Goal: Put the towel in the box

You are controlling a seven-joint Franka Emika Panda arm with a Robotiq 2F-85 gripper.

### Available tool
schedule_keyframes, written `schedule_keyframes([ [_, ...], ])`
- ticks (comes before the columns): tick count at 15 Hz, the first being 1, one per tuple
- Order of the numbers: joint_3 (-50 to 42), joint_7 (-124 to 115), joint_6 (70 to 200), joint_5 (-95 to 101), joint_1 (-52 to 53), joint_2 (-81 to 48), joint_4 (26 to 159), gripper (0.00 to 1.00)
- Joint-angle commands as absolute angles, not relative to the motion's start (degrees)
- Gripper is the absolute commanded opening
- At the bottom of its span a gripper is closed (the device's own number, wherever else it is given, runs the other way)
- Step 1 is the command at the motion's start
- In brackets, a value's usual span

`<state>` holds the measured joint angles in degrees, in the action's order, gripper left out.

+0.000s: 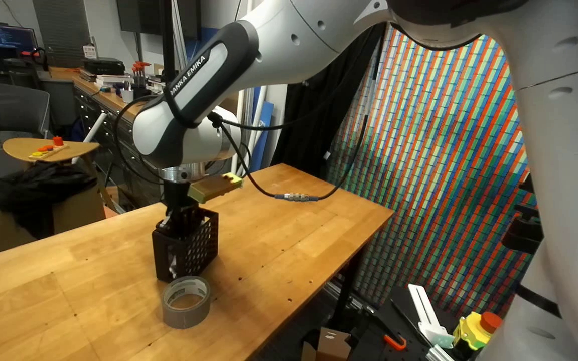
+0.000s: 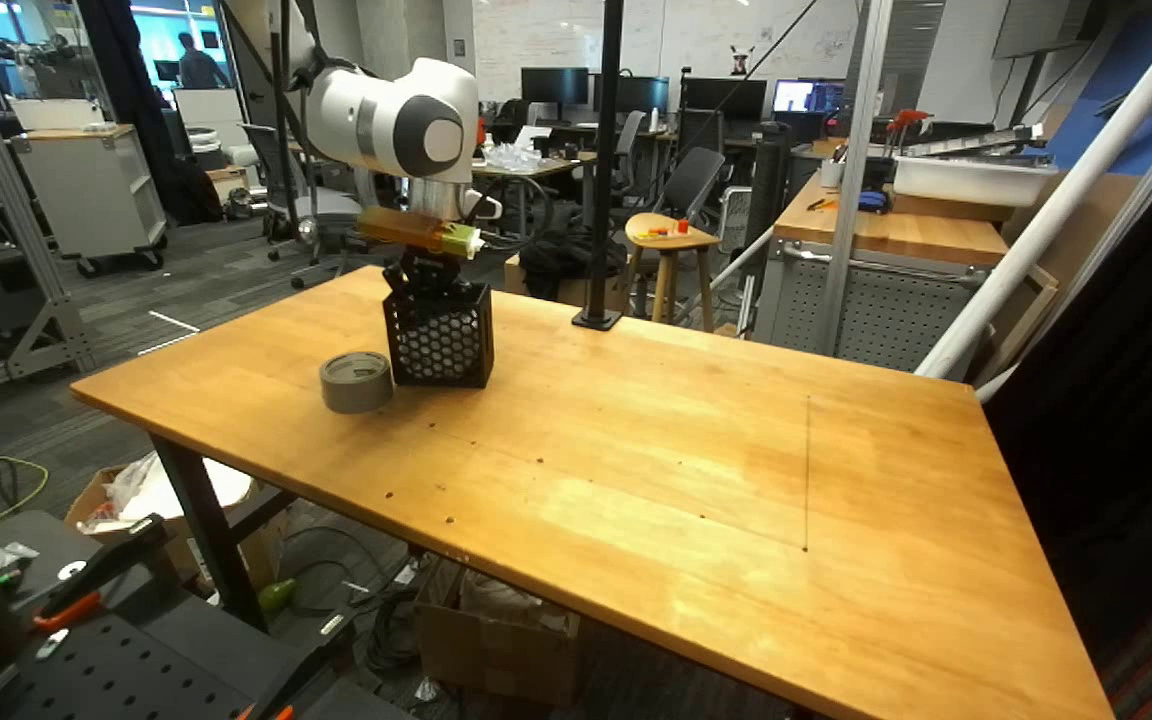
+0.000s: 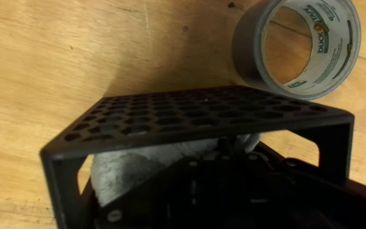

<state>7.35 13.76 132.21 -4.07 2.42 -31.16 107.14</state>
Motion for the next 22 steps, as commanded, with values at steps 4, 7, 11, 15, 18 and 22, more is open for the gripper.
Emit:
schedule_keyframes([
  [4, 9.82, 14.71, 134.99, -7.92, 1.76, -34.43, 104.99, 0.02],
  [7, 9.58, 13.89, 134.60, -7.79, 1.98, -33.29, 105.68, 0.04],
  [11, 8.39, 11.63, 132.88, -6.18, 2.74, -30.02, 106.46, 0.03],
  [15, 7.49, 8.31, 130.37, -4.36, 3.94, -26.60, 106.26, 0.03],
  [18, 6.97, 4.48, 127.39, -2.84, 5.20, -23.70, 106.25, 0.03],
  [22, 6.94, -2.49, 124.45, -2.14, 7.10, -19.62, 106.69, 0.04],
])
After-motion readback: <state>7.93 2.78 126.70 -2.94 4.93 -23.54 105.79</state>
